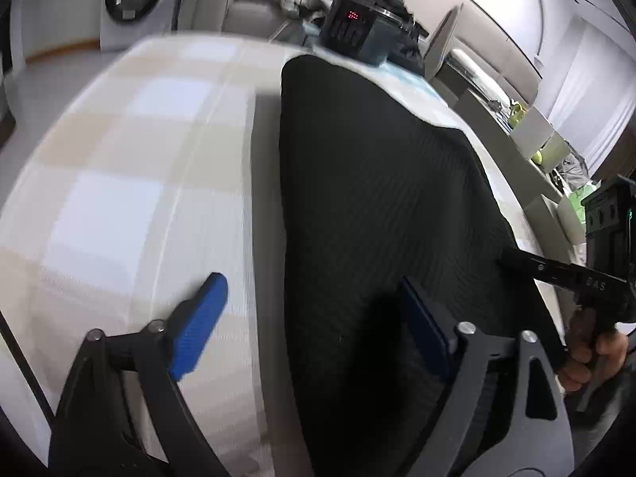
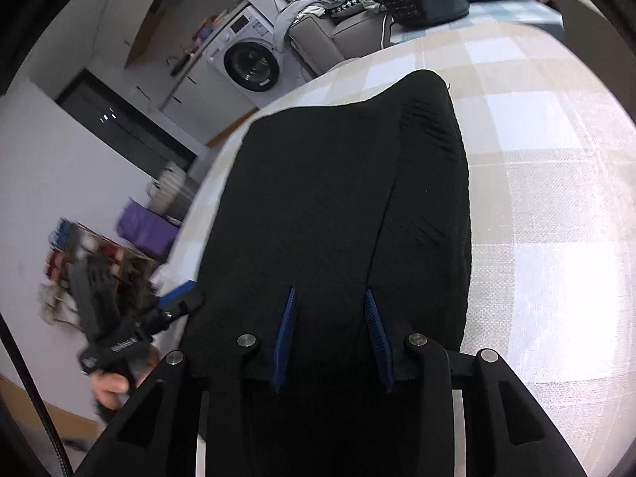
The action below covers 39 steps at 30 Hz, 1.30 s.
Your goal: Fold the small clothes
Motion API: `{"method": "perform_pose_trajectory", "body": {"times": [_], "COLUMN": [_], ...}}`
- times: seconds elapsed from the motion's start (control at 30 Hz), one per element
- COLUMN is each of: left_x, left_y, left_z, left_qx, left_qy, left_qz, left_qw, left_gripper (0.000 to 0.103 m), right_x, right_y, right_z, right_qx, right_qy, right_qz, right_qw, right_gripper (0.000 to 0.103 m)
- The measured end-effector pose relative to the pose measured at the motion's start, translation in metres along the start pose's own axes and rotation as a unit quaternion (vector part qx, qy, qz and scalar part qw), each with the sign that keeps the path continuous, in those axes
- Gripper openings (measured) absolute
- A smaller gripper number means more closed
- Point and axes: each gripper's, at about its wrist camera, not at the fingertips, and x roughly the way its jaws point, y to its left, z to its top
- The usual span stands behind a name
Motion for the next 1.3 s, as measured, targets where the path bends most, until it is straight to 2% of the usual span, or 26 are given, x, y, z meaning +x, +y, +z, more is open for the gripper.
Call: {"method": "perform_pose_trajectory", "body": {"times": [0.03, 0.07, 0.1, 0.17, 0.23, 0.3, 0.37, 0.4, 0.47, 0.53, 0.6, 0.67, 0.7, 0.77, 0.8, 0.83, 0.87, 0.93, 1.0, 1.07, 1.1, 1.13, 1.2, 1.23, 1.27, 1.3], "left_x": [0.003, 0.005, 0.005, 0.004, 0.006, 0.012, 0.011, 0.009, 0.002, -0.007, -0.013, -0.015, -0.015, -0.012, -0.013, -0.014, -0.014, -0.016, -0.018, -0.017, -0.017, -0.019, -0.026, -0.031, -0.038, -0.043], "left_y": [-0.002, -0.003, -0.004, -0.007, -0.008, -0.005, -0.004, -0.005, -0.004, -0.002, -0.001, -0.005, -0.007, -0.008, -0.010, -0.010, -0.010, -0.009, -0.008, -0.007, -0.007, -0.007, -0.005, -0.004, -0.003, -0.002], "left_z": [0.002, 0.003, 0.005, 0.008, 0.009, 0.008, 0.008, 0.006, 0.001, -0.007, -0.014, -0.020, -0.022, -0.024, -0.024, -0.024, -0.023, -0.023, -0.024, -0.026, -0.027, -0.027, -0.028, -0.030, -0.033, -0.036], "left_qx": [0.005, 0.005, 0.003, 0.009, 0.016, 0.006, -0.001, 0.000, 0.001, -0.005, -0.003, 0.010, 0.017, 0.022, 0.025, 0.028, 0.030, 0.027, 0.030, 0.026, 0.022, 0.018, 0.016, 0.017, 0.016, 0.014], "left_qy": [0.008, 0.013, 0.015, 0.009, 0.005, 0.016, 0.017, 0.022, 0.025, 0.031, 0.037, 0.038, 0.032, 0.033, 0.026, 0.022, 0.018, 0.015, 0.013, 0.017, 0.020, 0.023, 0.029, 0.032, 0.034, 0.034], "left_qz": [-0.008, -0.021, -0.036, -0.034, -0.028, -0.027, -0.021, -0.016, -0.021, -0.040, -0.052, -0.055, -0.052, -0.042, -0.042, -0.044, -0.045, -0.041, -0.033, -0.020, -0.017, -0.017, -0.022, -0.027, -0.036, -0.042], "left_qw": [0.9999, 0.9997, 0.9992, 0.9994, 0.9995, 0.9995, 0.9996, 0.9996, 0.9995, 0.9987, 0.9980, 0.9977, 0.9980, 0.9983, 0.9985, 0.9984, 0.9984, 0.9987, 0.9989, 0.9993, 0.9994, 0.9994, 0.9992, 0.9990, 0.9986, 0.9984], "left_gripper": [0.059, 0.044, 0.040, 0.038, 0.037, 0.037, 0.040, 0.043, 0.047, 0.048, 0.048, 0.048, 0.048, 0.045, 0.040, 0.028, 0.024, 0.024, 0.024, 0.026, 0.028, 0.030, 0.034, 0.042, 0.051, 0.053], "right_x": [0.002, 0.003, -0.002, -0.018, -0.029, -0.027, -0.013, -0.009, -0.018, -0.031, -0.039, -0.039, -0.036, -0.023, -0.022, -0.019, -0.017, -0.024, -0.039, -0.047, -0.045, -0.043, -0.049, -0.058, -0.063, -0.070], "right_y": [0.000, 0.002, 0.007, 0.017, 0.019, 0.012, -0.001, -0.010, -0.016, -0.016, -0.012, -0.007, -0.005, 0.009, 0.011, 0.015, 0.016, 0.019, 0.027, 0.021, 0.017, 0.008, -0.013, -0.016, -0.016, -0.015], "right_z": [0.000, 0.003, 0.005, 0.008, 0.008, 0.002, -0.001, -0.005, -0.010, -0.015, -0.024, -0.034, -0.037, -0.039, -0.041, -0.039, -0.036, -0.033, -0.034, -0.038, -0.040, -0.041, -0.048, -0.053, -0.055, -0.060], "right_qx": [0.002, -0.005, -0.016, -0.040, -0.058, -0.053, -0.035, -0.016, 0.003, 0.007, 0.012, 0.013, 0.009, -0.007, -0.016, -0.017, -0.014, -0.011, -0.032, -0.045, -0.044, -0.033, 0.017, 0.027, 0.025, 0.022], "right_qy": [-0.001, -0.004, -0.017, -0.055, -0.070, -0.054, -0.017, -0.005, -0.010, -0.011, -0.017, -0.009, -0.005, -0.003, -0.004, -0.002, -0.001, -0.015, -0.037, -0.045, -0.044, -0.035, -0.020, -0.031, -0.036, -0.041], "right_qz": [-0.005, -0.010, -0.008, -0.009, -0.038, -0.064, -0.070, -0.061, -0.030, 0.009, 0.035, 0.052, 0.042, 0.018, 0.004, -0.005, -0.013, -0.003, -0.017, -0.061, -0.106, -0.117, -0.067, -0.034, -0.022, -0.005], "right_qw": [1.000, 1.000, 1.000, 0.998, 0.995, 0.995, 0.997, 0.998, 1.000, 1.000, 0.999, 0.999, 0.999, 1.000, 1.000, 1.000, 1.000, 1.000, 0.999, 0.996, 0.992, 0.992, 0.997, 0.999, 0.999, 0.999], "right_gripper": [0.013, 0.012, 0.011, 0.011, 0.011, 0.011, 0.012, 0.013, 0.019, 0.035, 0.043, 0.043, 0.043, 0.042, 0.034, 0.018, 0.013, 0.008, 0.007, 0.007, 0.007, 0.007, 0.008, 0.012, 0.015, 0.023]}}
